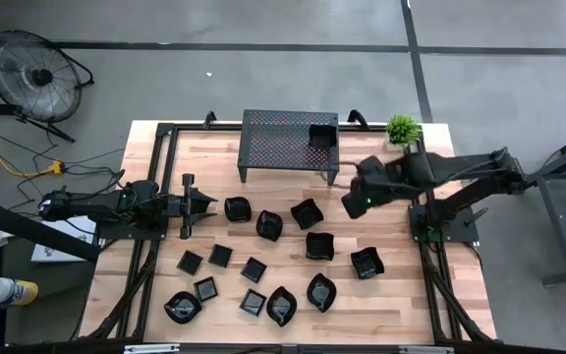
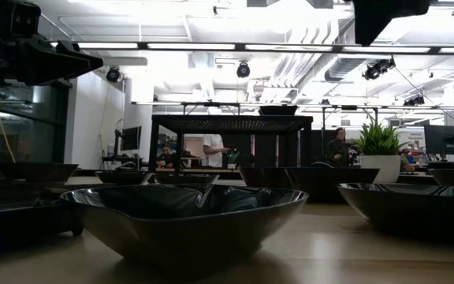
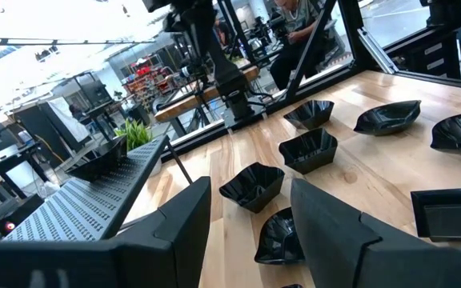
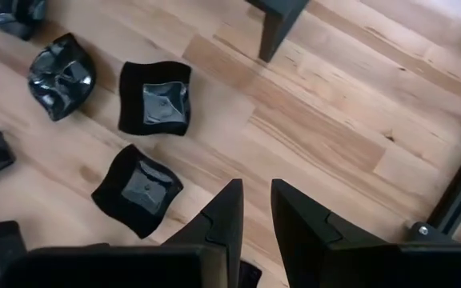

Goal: Pick & Place Mini shaped plates
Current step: Stack the black distorted square plate on top of the black distorted square plate on the shelf

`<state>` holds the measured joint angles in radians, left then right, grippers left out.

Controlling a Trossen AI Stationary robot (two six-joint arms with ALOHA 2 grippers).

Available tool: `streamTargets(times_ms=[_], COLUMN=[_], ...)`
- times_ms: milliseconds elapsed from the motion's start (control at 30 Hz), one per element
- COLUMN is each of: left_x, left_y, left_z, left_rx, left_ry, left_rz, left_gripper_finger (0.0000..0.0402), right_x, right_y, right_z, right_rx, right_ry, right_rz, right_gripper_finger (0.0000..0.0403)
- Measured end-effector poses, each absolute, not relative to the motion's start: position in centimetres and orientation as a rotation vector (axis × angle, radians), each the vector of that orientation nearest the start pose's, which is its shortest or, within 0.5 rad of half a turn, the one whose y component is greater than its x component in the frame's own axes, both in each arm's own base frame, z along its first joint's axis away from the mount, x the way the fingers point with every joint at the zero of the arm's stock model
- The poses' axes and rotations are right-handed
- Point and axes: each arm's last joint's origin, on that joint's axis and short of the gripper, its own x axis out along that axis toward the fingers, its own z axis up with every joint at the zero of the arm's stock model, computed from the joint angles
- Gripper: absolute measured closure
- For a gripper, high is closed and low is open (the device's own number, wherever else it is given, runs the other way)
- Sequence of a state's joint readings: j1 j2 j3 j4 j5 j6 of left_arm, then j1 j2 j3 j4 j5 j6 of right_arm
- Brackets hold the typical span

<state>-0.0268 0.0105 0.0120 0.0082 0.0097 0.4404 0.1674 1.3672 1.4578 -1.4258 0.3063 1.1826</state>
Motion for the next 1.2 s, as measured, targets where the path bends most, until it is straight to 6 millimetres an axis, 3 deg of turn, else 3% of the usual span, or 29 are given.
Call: streamTargets(times_ms=[200,433,667,933,1200], left_x=[9.8,9.8,9.8,9.8,9.8], left_y=[-0.3,-0.3,-0.3,-0.3,-0.3], left_z=[16.8,16.8,16.8,16.8,16.8], left_rx=[0.44,0.44,0.44,0.44,0.44], left_ry=[-0.017,-0.018,-0.018,-0.018,-0.017], left_rz=[-0.034,-0.034,-0.034,-0.034,-0.034], left_gripper_finger=[0.0231,0.0231,0.0231,0.0231,0.0231], right_x=[23.6,25.9,27.3,27.2,24.1], right_y=[6.0,9.5,11.5,12.6,11.6], right_z=[33.7,30.2,27.0,25.3,20.9], right_rx=[0.629,0.537,0.558,0.675,0.886], right_ry=[1.073,1.199,1.331,1.429,1.513], right_rz=[-0.817,-0.812,-0.885,-0.954,-0.896], right_gripper_finger=[0.0341,0.0341,0.0341,0.0341,0.0341])
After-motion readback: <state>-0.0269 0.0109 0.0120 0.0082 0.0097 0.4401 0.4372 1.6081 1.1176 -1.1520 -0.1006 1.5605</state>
